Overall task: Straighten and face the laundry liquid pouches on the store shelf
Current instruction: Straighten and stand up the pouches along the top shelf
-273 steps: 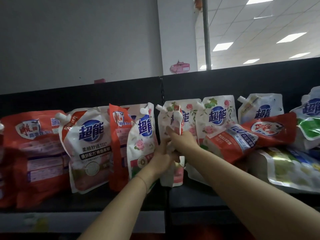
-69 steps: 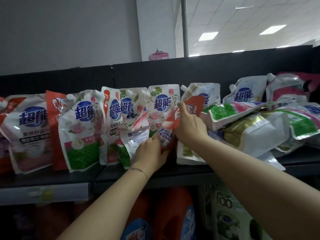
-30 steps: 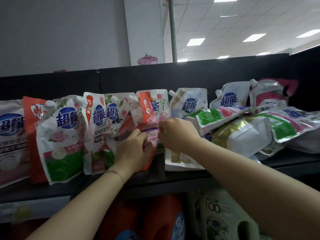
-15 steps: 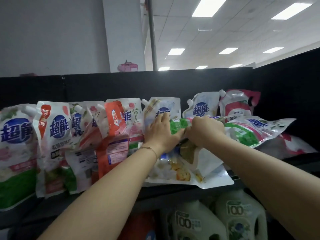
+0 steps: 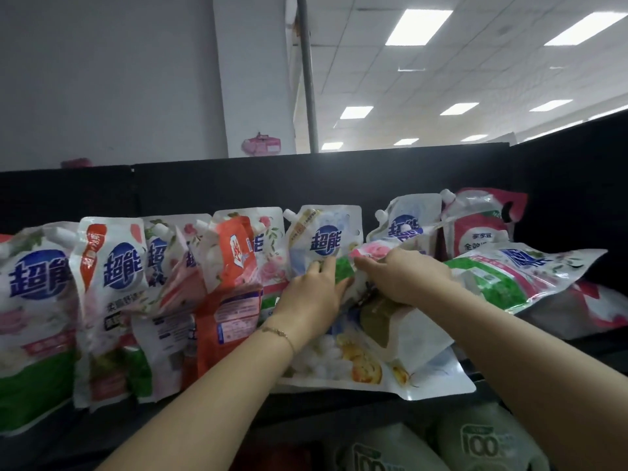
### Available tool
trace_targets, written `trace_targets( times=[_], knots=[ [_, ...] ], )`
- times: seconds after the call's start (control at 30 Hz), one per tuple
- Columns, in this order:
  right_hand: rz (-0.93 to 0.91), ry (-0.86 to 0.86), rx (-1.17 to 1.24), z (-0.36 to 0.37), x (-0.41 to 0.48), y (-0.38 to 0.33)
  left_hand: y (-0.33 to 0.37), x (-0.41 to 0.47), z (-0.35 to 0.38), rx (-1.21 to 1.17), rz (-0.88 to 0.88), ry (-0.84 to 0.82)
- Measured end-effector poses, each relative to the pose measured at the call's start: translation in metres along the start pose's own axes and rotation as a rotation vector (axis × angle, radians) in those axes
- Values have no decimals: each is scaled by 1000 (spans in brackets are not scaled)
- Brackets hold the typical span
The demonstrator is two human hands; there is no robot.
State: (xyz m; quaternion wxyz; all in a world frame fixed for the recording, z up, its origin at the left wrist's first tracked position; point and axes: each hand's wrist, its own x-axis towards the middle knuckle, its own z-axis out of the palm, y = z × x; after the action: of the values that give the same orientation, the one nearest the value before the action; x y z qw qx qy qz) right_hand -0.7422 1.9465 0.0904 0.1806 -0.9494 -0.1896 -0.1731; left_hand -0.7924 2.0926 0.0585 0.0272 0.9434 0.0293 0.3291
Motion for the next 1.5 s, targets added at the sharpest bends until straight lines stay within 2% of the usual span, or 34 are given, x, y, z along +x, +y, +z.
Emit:
trace_targets(
  times=[0.2, 0.3, 0.43, 0.6, 0.77, 0.87, 0.93, 1.03, 1.17, 1.27, 1.4, 1.5],
  knots=[
    [-252, 109, 384, 10, -16, -55, -34, -25, -10, -103, -87, 7],
    [-377, 111, 361, 16, -25, -86, -51, -44, -12, -172, -68, 87],
    [-473, 98, 414, 36, -26, -122, -68, -63, -22, -213, -169, 188],
    [-504, 91, 569, 76, -27, -165, -102, -84, -36, -143, -161, 207],
    [-471, -15, 751, 94, -40, -187, -133, -99, -48, -52, -186, 146],
    [-430, -64, 655, 84, -44, -179, -146, -107, -41, -63, -163, 85],
    [-390, -96, 502, 76, -45, -166, -153, -112, -29, 169, -87, -33],
    [-336, -80, 364, 69, -54, -150, -154, -115, -13, 489, -42, -97],
    [-318, -56, 269, 74, -55, -153, -165, -107, -7, 541, -25, -1],
    [-351, -31, 256, 78, -54, -155, -175, -101, -3, 553, -55, -52],
    [-450, -75, 187, 81, -54, -152, -179, -92, 2, 568, -71, -13],
    [-516, -117, 22, 83, -52, -154, -172, -89, -3, 563, -73, -14]
  ],
)
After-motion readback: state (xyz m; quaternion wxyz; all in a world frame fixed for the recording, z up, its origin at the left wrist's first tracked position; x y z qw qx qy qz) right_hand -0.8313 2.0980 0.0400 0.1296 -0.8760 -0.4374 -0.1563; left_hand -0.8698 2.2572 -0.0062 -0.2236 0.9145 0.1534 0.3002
